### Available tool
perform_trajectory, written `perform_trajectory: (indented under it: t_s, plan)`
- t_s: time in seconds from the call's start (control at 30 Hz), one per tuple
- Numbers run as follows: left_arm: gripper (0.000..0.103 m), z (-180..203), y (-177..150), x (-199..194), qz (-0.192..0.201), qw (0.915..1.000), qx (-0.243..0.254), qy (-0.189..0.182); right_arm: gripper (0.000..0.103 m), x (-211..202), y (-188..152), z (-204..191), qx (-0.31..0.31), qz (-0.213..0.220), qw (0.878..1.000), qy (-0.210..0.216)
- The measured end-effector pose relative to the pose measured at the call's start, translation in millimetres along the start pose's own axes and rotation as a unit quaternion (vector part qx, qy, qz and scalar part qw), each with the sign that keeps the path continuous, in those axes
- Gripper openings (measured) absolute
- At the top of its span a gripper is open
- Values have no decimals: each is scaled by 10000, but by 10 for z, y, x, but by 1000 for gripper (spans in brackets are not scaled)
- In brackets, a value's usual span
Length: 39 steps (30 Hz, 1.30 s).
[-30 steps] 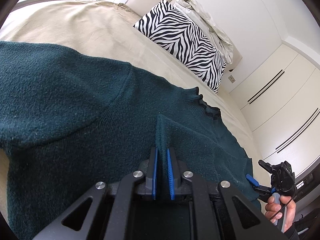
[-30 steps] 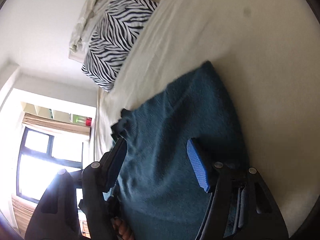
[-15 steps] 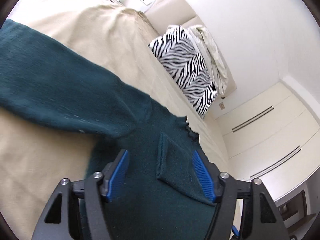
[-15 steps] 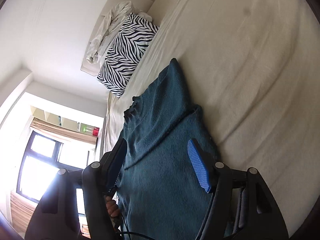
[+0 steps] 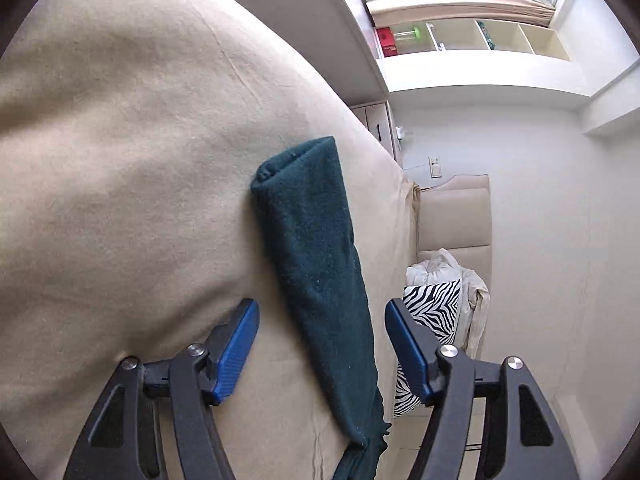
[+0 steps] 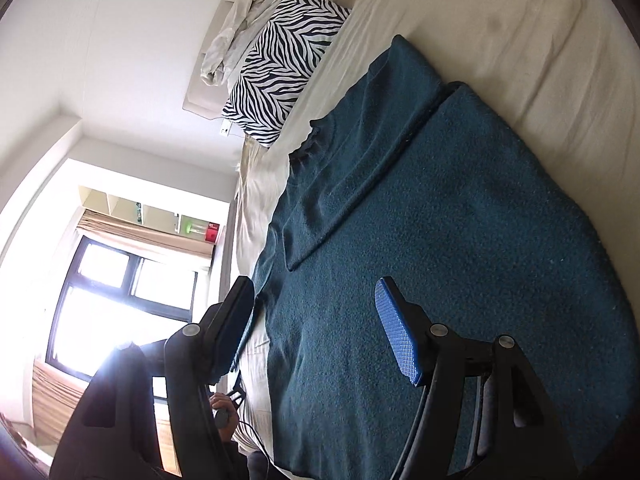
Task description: Fold small clothes
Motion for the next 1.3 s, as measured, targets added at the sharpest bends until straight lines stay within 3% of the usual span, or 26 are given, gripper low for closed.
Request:
perform_trajectory:
  t_s: [0.07, 0.13, 0.2, 0.27, 0.37, 0.43, 0.47, 0.53, 0.6, 0.63, 0.7, 0.73, 0.77, 0.8, 0.83, 0.9, 0.93, 1.03, 1.1, 1.23, 1.3]
  plan:
    - [60, 21, 67, 120, 1, 10000, 19, -19, 63, 34, -73, -100, -36, -42, 10000, 5]
    - [39, 36, 99, 252, -107, 9999, 37, 66, 63, 54, -126, -191, -133, -62, 9999, -21]
    - [12, 1, 127, 347, -225, 9995, -64, 201, 63, 46, -176, -236, -214, -76, 9997, -64]
    - [8, 97, 69, 416, -248, 9992, 79, 304, 63, 27, -191, -241, -245, -68, 9996, -80]
    - [7, 551, -190, 491, -401, 9934, 1040, 256, 63, 9, -194, -202, -232, -57, 9997, -58]
    - [7, 947, -568, 626, -716, 9787, 1913, 219, 63, 19, -157, -140, -181, -44, 9998, -58]
    - [7, 1136, -816, 708, -902, 9671, 2368, 208, 63, 34, -130, -105, -144, -44, 9999, -52]
    - [7, 1479, -1414, 893, -1324, 9341, 3310, 181, 63, 42, -106, -51, -75, -18, 10000, -28]
    - [8, 1722, -2179, 1074, -1778, 8827, 4345, 198, 63, 55, -75, 5, -1, 4, 10000, 20]
    - [8, 1767, -2614, 1160, -1983, 8497, 4881, 216, 63, 60, -59, 30, 22, 9, 10000, 54]
    - [9, 1699, -3487, 1329, -2358, 7692, 5930, 318, 63, 93, -23, 83, 78, 3, 10000, 42]
    - [10, 1583, -3858, 1388, -2547, 7330, 6296, 391, 63, 120, -3, 102, 104, -19, 9999, 24]
    - [13, 1418, -4149, 1379, -2716, 7047, 6538, 465, 63, 154, 22, 109, 104, -49, 9999, -8]
    - [13, 1271, -4339, 1398, -2872, 6869, 6655, 523, 63, 195, 52, 104, 60, -79, 9999, -70]
    - [13, 1131, -4456, 1419, -3041, 6779, 6668, 578, 63, 240, 82, 86, -24, -112, 9998, -153]
    - [42, 929, -4502, 1425, -3271, 6763, 6562, 717, 63, 337, 152, 43, -200, -177, 9991, -319]
    - [46, 876, -4441, 1393, -3287, 6802, 6511, 733, 63, 402, 193, 15, -263, -233, 9988, -344]
    - [57, 873, -4179, 1258, -3275, 7110, 6193, 607, 63, 636, 310, -88, -417, -386, 9975, -418]
    - [72, 899, -4015, 1144, -3071, 7318, 6060, 545, 63, 855, 380, -177, -496, -523, 9962, -496]
    - [75, 756, -3716, 1066, -2950, 7767, 5528, 640, 65, 1379, 450, -429, -623, -862, 9925, -606]
    - [75, 687, -3631, 1062, -2988, 7933, 5278, 531, 65, 1675, 438, -540, -730, -1067, 9888, -741]
Point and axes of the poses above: each gripper's, at about its wrist camera, not at the fingertips, and x roughly the way its jaws point, z to its right, y to its top, the point moved 4 cm from there along x, roughly the way its jaws point, and after that the axes turned 11 degrees about -y, right-handed, at the moved point
